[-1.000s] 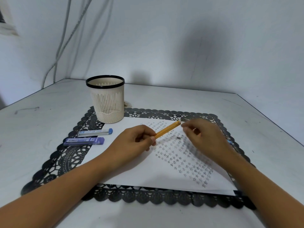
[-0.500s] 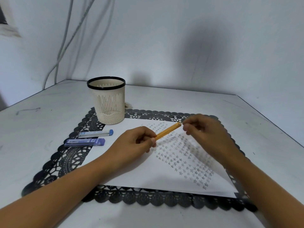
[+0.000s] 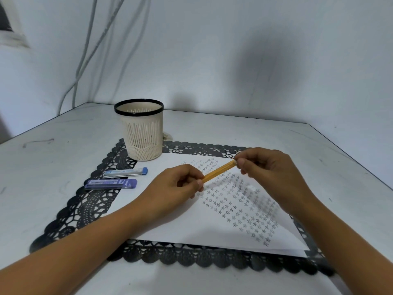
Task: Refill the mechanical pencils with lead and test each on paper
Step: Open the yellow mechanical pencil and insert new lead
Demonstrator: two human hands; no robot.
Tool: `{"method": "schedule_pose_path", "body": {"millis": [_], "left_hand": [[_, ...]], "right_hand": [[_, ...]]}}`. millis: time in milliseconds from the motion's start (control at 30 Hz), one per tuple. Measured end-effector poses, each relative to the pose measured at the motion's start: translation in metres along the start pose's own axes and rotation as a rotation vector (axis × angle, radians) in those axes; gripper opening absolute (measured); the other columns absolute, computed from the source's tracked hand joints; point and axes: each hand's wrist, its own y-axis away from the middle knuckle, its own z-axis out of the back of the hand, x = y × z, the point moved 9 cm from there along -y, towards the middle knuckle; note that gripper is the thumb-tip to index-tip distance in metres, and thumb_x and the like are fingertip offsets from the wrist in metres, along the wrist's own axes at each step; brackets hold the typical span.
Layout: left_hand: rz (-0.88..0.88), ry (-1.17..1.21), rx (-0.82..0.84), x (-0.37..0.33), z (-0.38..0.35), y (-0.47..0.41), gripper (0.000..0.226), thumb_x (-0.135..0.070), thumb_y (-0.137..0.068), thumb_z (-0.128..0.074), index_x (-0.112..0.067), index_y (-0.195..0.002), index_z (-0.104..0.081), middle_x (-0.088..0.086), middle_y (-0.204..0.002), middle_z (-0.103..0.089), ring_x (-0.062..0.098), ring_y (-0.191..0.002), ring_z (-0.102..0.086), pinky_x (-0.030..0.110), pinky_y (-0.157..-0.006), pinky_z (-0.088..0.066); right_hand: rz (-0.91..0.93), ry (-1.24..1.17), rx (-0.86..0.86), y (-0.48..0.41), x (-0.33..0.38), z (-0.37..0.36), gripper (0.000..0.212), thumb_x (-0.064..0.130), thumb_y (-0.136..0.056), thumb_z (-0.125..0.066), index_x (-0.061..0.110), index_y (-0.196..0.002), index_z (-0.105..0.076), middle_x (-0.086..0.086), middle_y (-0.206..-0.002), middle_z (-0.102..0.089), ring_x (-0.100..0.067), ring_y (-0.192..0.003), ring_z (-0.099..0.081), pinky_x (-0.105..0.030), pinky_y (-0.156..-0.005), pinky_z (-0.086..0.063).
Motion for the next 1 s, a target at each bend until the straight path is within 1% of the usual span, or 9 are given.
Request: {"method": "schedule_pose_path", "body": {"millis": [100,167,333,533,667,767,833,933,1000], "left_hand": [[-0.003,-0.015,0.002,0.000,0.000,0.000,0.017,-0.010,-0.088,-0.056,-0.024,-0.083,-0.063,-0.010,-0.068,-0.066,0.000,-0.059,-0.055,0.009,-0.055,-0.039],[-0.010,-0.032,0.001,-0.001,0.000,0.001,0.016,-0.012,-0.088,-0.056,-0.025,-0.084,-0.063,-0.011,-0.069,-0.067,-0.001,-0.060,-0.055,0.010,-0.057,-0.039],[-0.055,-0.111,-0.013,-0.003,0.002,0.001,0.011,-0.016,-0.087,-0.058,-0.026,-0.087,-0.063,-0.015,-0.072,-0.067,-0.001,-0.064,-0.055,0.024,-0.071,-0.044],[-0.044,-0.106,-0.033,-0.001,0.003,0.001,0.014,-0.015,-0.087,-0.057,-0.027,-0.084,-0.063,-0.012,-0.073,-0.068,0.000,-0.063,-0.054,0.025,-0.068,-0.042],[-0.034,-0.073,-0.048,0.000,0.005,-0.001,0.014,-0.014,-0.089,-0.055,-0.025,-0.084,-0.062,-0.007,-0.072,-0.068,0.000,-0.059,-0.053,0.013,-0.057,-0.039],[-0.040,-0.039,-0.048,-0.002,0.004,-0.002,0.011,-0.012,-0.089,-0.055,-0.020,-0.087,-0.063,-0.003,-0.073,-0.067,0.000,-0.058,-0.053,0.009,-0.055,-0.039],[-0.043,-0.040,-0.039,-0.002,0.002,-0.001,0.010,-0.011,-0.088,-0.056,-0.019,-0.088,-0.063,-0.005,-0.072,-0.067,0.000,-0.059,-0.054,0.009,-0.056,-0.040],[-0.062,-0.064,-0.025,-0.003,0.000,-0.001,0.009,-0.014,-0.087,-0.058,-0.022,-0.089,-0.063,-0.006,-0.075,-0.068,0.001,-0.065,-0.057,0.013,-0.064,-0.043],[-0.100,-0.105,-0.018,-0.008,0.000,0.002,0.009,-0.023,-0.088,-0.057,-0.023,-0.093,-0.064,-0.009,-0.081,-0.069,-0.002,-0.074,-0.061,0.009,-0.069,-0.042]], "right_hand": [[-0.001,0.020,0.009,0.000,0.000,0.000,0.009,0.016,-0.082,-0.066,0.023,-0.085,-0.072,0.001,-0.074,-0.069,-0.008,-0.067,-0.059,-0.023,-0.065,-0.049],[0.009,0.016,0.008,0.001,0.002,0.002,0.010,0.018,-0.081,-0.067,0.025,-0.083,-0.072,0.002,-0.073,-0.070,-0.007,-0.066,-0.059,-0.023,-0.065,-0.050],[0.035,0.034,0.004,0.001,0.006,0.004,0.010,0.021,-0.080,-0.068,0.029,-0.080,-0.073,0.004,-0.075,-0.071,-0.010,-0.065,-0.061,-0.029,-0.068,-0.052],[0.010,-0.074,0.002,0.004,0.000,-0.004,0.014,0.023,-0.081,-0.063,0.035,-0.083,-0.071,0.008,-0.077,-0.071,-0.001,-0.065,-0.059,-0.020,-0.068,-0.053],[-0.054,-0.187,0.053,0.005,-0.007,-0.014,0.025,0.019,-0.084,-0.060,0.036,-0.101,-0.067,0.009,-0.083,-0.070,-0.004,-0.074,-0.061,-0.025,-0.074,-0.056],[-0.159,-0.329,0.123,0.009,-0.016,-0.028,0.044,0.026,-0.073,-0.062,0.027,-0.117,-0.060,0.003,-0.090,-0.068,-0.009,-0.083,-0.064,-0.029,-0.078,-0.055],[-0.207,-0.401,0.158,0.011,-0.019,-0.037,0.043,0.029,-0.068,-0.061,0.024,-0.111,-0.063,0.003,-0.084,-0.069,-0.010,-0.083,-0.064,-0.032,-0.079,-0.055],[-0.257,-0.485,0.172,0.013,-0.022,-0.042,0.028,0.026,-0.069,-0.060,0.018,-0.094,-0.070,0.001,-0.079,-0.068,-0.013,-0.082,-0.063,-0.036,-0.079,-0.054],[-0.303,-0.574,0.141,0.011,-0.026,-0.039,0.026,0.025,-0.070,-0.061,0.013,-0.090,-0.070,-0.001,-0.079,-0.067,-0.013,-0.080,-0.062,-0.034,-0.075,-0.054]]}}
